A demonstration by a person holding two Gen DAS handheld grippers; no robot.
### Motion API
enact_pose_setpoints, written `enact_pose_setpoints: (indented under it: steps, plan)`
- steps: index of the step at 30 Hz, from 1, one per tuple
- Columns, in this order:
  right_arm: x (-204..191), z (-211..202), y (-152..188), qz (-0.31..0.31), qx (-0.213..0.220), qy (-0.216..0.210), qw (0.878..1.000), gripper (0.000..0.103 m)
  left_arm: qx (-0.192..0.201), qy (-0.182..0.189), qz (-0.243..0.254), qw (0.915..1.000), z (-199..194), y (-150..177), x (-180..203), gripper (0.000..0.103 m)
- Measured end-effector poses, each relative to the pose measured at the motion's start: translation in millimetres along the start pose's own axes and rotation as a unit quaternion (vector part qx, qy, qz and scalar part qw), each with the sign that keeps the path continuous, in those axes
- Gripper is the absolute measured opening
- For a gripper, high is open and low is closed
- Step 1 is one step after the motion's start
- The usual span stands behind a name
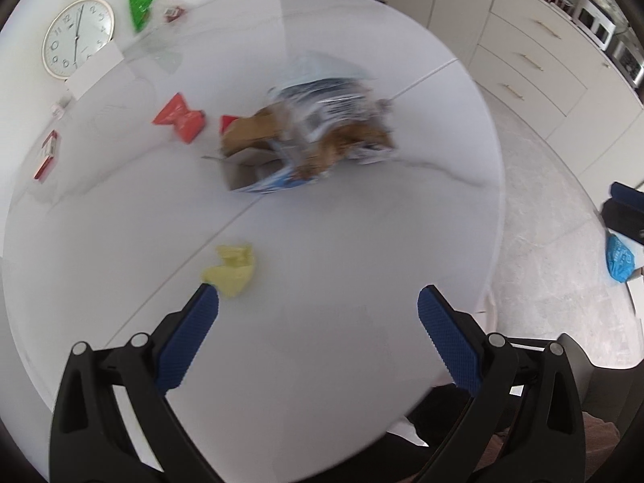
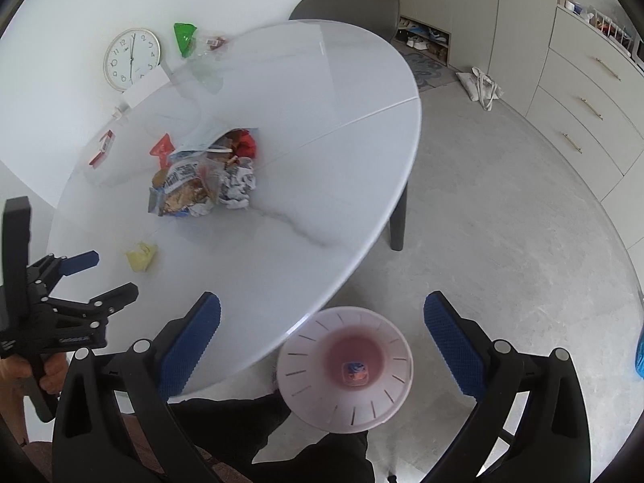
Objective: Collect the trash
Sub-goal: 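Grasp the crumpled yellow paper on the table with the left tool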
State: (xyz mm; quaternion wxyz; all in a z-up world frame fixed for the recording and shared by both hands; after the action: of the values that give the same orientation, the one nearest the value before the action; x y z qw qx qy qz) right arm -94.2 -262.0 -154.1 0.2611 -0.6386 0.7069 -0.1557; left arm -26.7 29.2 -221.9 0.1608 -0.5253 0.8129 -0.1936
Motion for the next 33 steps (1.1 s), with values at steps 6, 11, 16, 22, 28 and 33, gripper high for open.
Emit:
enact_pose_setpoints:
  steps: [6, 11, 16, 22, 28, 33]
  plan:
    - [-33, 13, -9, 0.0, -0.002, -0.005, 1.0, 0.1, -0.01, -0.01, 0.003, 0.9999, 33, 6, -41, 0.092]
    - [-59, 21, -14, 0.0, -0.007, -0.009, 1.0, 0.1, -0.025, -0.004, 0.0, 0.9997, 58, 9, -55, 0.082]
    - [-76, 26, -15, -0.009, -0.014, -0.011, 1.0, 0.1, -0.038, -0.004, 0.0, 0.9993, 78, 13, -61, 0.068]
    - [-86, 27, -19, -0.024, -0.017, -0.014, 0.999, 0.1, -0.034, 0.013, -0.028, 0.9989, 88, 14, -67, 0.045]
    - [-102, 38, -62, -0.011, -0.001, -0.075, 0.997, 0.1, -0.024, 0.023, -0.035, 0.9988, 86, 13, -70, 0.044]
    - [-123, 87, -130, 0.011, -0.016, -0.106, 0.994, 0.096, -0.002, 0.031, -0.054, 0.9981, 66, 9, -77, 0.044]
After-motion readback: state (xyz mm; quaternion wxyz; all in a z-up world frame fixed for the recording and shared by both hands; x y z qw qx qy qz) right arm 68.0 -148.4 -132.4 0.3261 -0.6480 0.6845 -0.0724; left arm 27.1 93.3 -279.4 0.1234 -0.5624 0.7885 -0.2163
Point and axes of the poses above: each gripper's, at about its wrist camera, not at the fingertips, and z roughly the way its jaws point, x to its right, y to its underside, the point moved 7 cm from there along z, roughly the way its jaws point, and after that the axes turned 7 degrees about x, right-handed, at the moved point
